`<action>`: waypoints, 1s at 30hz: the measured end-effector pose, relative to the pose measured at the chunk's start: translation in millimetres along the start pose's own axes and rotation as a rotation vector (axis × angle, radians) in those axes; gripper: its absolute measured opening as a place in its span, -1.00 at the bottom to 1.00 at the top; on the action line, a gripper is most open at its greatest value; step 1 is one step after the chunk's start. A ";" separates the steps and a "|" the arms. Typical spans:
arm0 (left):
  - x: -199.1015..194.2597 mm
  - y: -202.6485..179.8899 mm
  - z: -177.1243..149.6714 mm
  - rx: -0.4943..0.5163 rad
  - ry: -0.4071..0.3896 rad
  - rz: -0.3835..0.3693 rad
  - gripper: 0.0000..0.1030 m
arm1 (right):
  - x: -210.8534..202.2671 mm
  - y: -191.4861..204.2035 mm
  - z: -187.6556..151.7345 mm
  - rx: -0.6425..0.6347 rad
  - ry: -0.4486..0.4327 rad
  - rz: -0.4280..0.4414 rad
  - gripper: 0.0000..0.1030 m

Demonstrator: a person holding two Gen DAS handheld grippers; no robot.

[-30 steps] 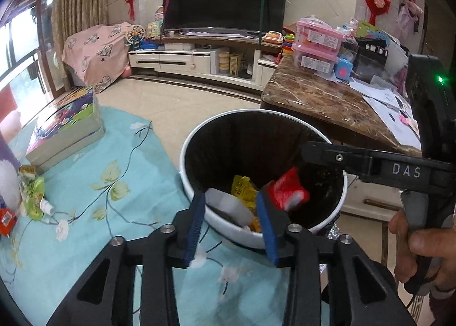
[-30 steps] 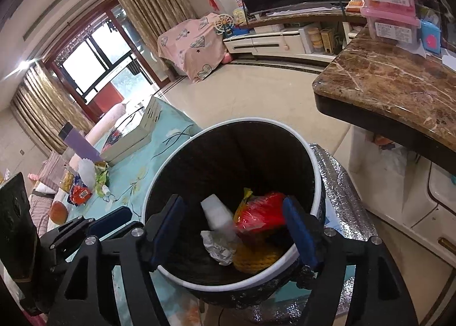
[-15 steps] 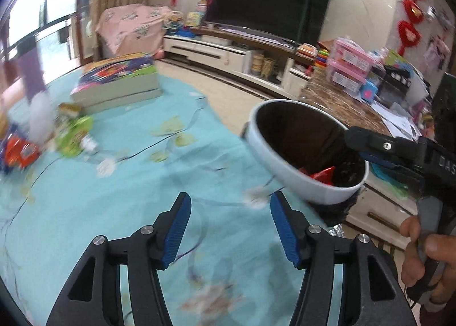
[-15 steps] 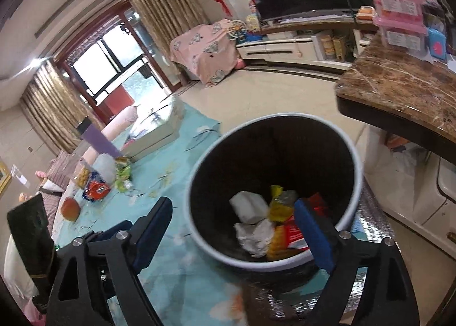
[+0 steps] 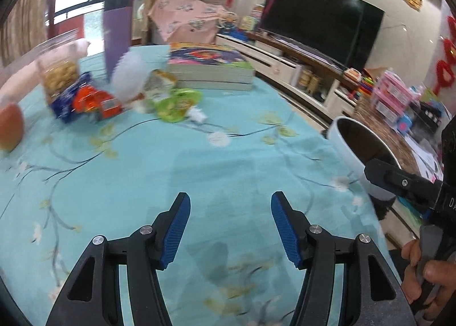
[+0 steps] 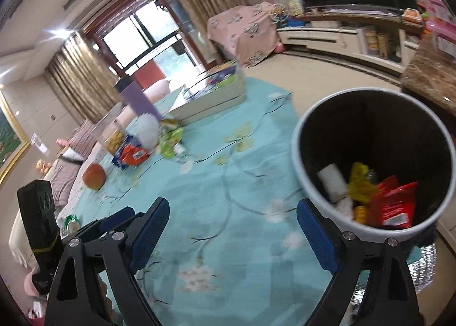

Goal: Collect trash
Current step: 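Move both open grippers back toward the remaining items on the table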

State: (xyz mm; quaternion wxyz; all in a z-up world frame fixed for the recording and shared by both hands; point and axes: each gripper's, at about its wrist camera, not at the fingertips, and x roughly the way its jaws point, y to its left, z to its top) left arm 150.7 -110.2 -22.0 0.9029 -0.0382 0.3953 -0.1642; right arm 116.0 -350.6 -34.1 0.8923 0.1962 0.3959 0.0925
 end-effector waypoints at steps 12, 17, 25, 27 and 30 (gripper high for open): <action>-21.8 63.0 -7.2 -0.129 -0.007 0.107 0.19 | 45.5 38.6 -5.1 -0.039 0.048 0.065 0.79; -28.1 83.5 -2.8 -0.173 -0.014 0.143 0.20 | 69.4 52.5 -1.6 -0.056 0.067 0.088 0.79; -10.8 104.6 14.8 -0.202 -0.012 0.172 0.26 | 99.6 72.2 10.1 -0.089 0.076 0.106 0.79; -1.7 107.6 20.7 -0.194 -0.010 0.180 0.28 | 108.0 74.6 14.2 -0.091 0.079 0.109 0.79; 11.3 112.0 28.9 -0.194 -0.003 0.185 0.30 | 120.9 79.0 20.6 -0.094 0.088 0.117 0.79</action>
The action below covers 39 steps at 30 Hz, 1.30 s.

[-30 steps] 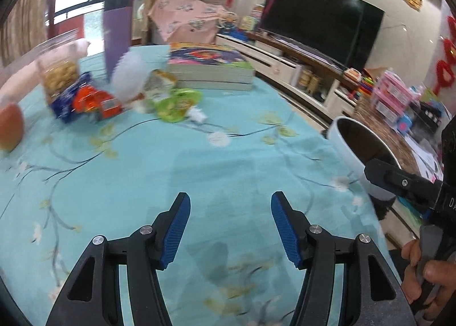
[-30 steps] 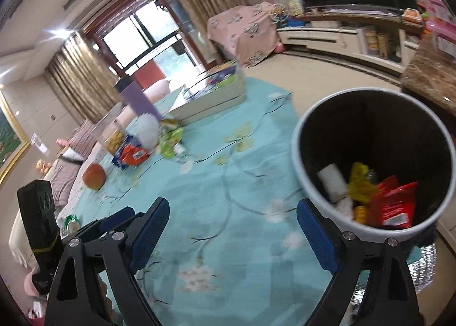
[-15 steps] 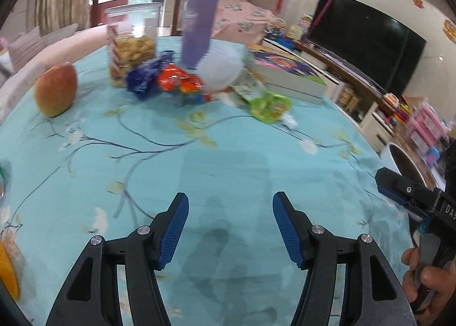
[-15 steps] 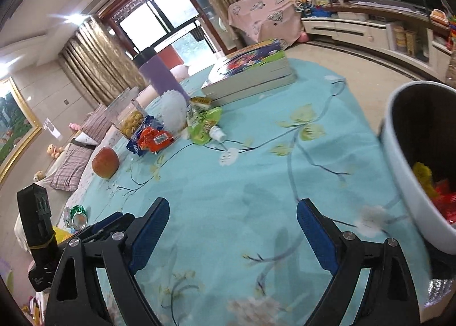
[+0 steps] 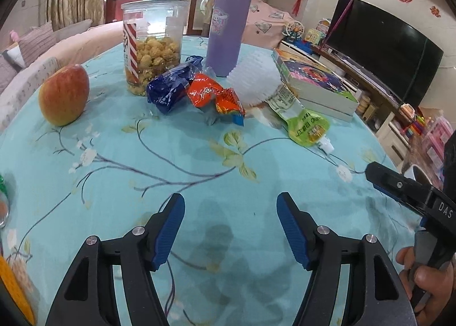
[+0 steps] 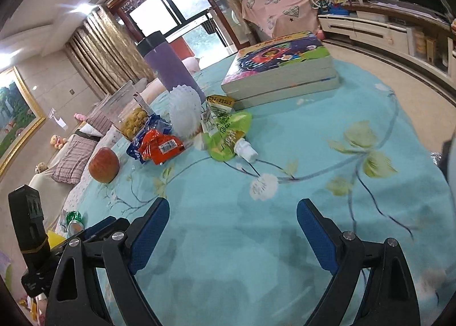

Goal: Collect trash
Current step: 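Move both open grippers back toward the remaining items on the table, then grasp the green pouch with the right gripper while the left grasps the orange wrapper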

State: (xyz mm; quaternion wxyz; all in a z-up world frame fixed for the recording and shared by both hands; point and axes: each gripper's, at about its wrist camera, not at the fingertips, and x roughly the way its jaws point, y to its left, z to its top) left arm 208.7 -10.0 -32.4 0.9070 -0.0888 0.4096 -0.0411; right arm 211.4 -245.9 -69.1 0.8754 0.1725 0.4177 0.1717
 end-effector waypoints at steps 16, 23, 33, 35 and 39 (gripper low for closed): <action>57.6 11.4 60.3 -0.029 -0.011 0.017 0.31 | 61.6 -5.8 43.3 -0.006 0.045 0.000 0.79; 85.1 18.1 79.5 -0.077 -0.013 0.017 0.31 | 82.4 -3.5 56.7 -0.021 0.055 -0.009 0.79; 121.3 23.7 88.5 -0.135 0.029 -0.025 -0.34 | 101.7 4.9 64.7 -0.065 0.077 -0.038 0.30; 122.8 22.4 88.6 -0.126 0.022 -0.027 -0.48 | 104.4 5.6 63.2 -0.071 0.089 -0.050 -0.20; 116.4 13.1 83.2 -0.076 0.014 -0.017 -0.76 | 96.2 4.3 56.2 -0.078 0.099 -0.034 -0.22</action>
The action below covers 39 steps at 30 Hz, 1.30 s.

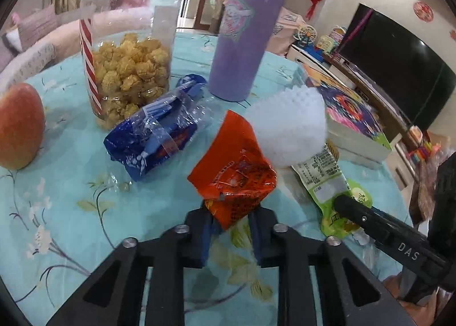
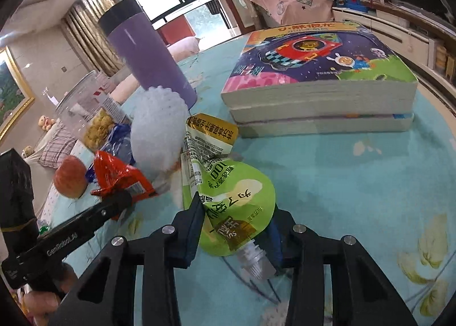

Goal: Collect trash
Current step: 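Grasp the green pouch with the right gripper while the left grasps the orange wrapper, then carry the green pouch and orange wrapper over the bin and open both grippers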

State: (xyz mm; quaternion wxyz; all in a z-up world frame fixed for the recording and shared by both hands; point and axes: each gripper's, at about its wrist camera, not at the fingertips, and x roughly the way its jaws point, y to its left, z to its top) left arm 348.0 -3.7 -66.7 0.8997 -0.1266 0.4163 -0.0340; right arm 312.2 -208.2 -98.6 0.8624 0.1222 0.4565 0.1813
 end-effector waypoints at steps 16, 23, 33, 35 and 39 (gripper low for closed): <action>-59.8 -49.5 -57.8 0.134 0.019 -0.127 -0.88 | -100.8 -34.5 -58.9 0.099 -0.097 0.002 -0.23; -78.1 -71.1 -82.3 0.201 0.054 -0.174 -0.88 | -141.1 -44.5 -78.5 0.117 -0.147 -0.028 -0.23; -93.2 -112.3 -102.6 0.293 0.077 -0.210 -0.88 | -185.3 -61.6 -105.9 0.160 -0.194 -0.060 -0.23; -95.8 -119.6 -104.2 0.311 0.077 -0.215 -0.88 | -193.8 -65.2 -110.6 0.169 -0.207 -0.068 -0.23; -98.9 -133.9 -110.3 0.337 0.077 -0.223 -0.88 | -207.8 -71.1 -116.8 0.185 -0.229 -0.083 -0.23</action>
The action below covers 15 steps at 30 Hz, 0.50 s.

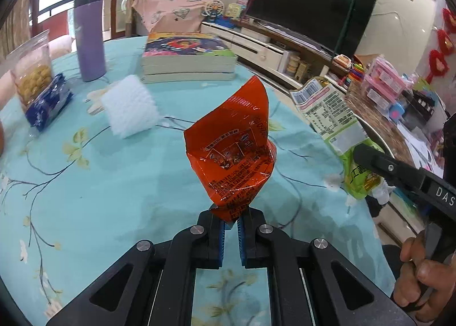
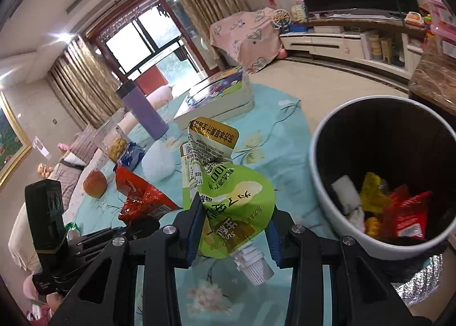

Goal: Collect trash
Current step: 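Carry the green pouch and orange wrapper over the bin and open both grippers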

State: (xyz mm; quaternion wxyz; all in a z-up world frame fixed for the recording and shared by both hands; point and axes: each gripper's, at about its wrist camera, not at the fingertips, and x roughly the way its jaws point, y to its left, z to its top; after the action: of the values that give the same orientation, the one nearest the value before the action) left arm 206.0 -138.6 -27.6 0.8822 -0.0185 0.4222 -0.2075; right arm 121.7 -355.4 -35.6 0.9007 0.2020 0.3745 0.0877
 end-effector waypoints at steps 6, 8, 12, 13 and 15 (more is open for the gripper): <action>3.1 -16.7 1.4 0.034 0.006 -0.012 -0.88 | -18.1 -16.4 0.1 0.029 -0.030 -0.020 -0.23; 4.0 -21.8 1.9 0.044 0.008 -0.017 -0.88 | -22.6 -20.7 0.2 0.036 -0.037 -0.027 -0.23; 6.9 -31.1 5.0 0.066 0.012 -0.027 -0.88 | -33.3 -31.8 -1.3 0.049 -0.051 -0.041 -0.23; 7.2 -33.9 5.6 0.072 0.012 -0.029 -0.88 | -36.0 -35.6 -1.2 0.056 -0.056 -0.049 -0.23; 8.2 -39.3 7.5 0.084 0.013 -0.034 -0.88 | -38.6 -39.6 -2.2 0.063 -0.061 -0.059 -0.23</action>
State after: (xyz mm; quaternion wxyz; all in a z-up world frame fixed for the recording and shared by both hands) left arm 202.4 -178.6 -20.7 0.8758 0.0126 0.4186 -0.2401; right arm 93.3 -402.5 -29.2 0.9072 0.2215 0.3551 0.0431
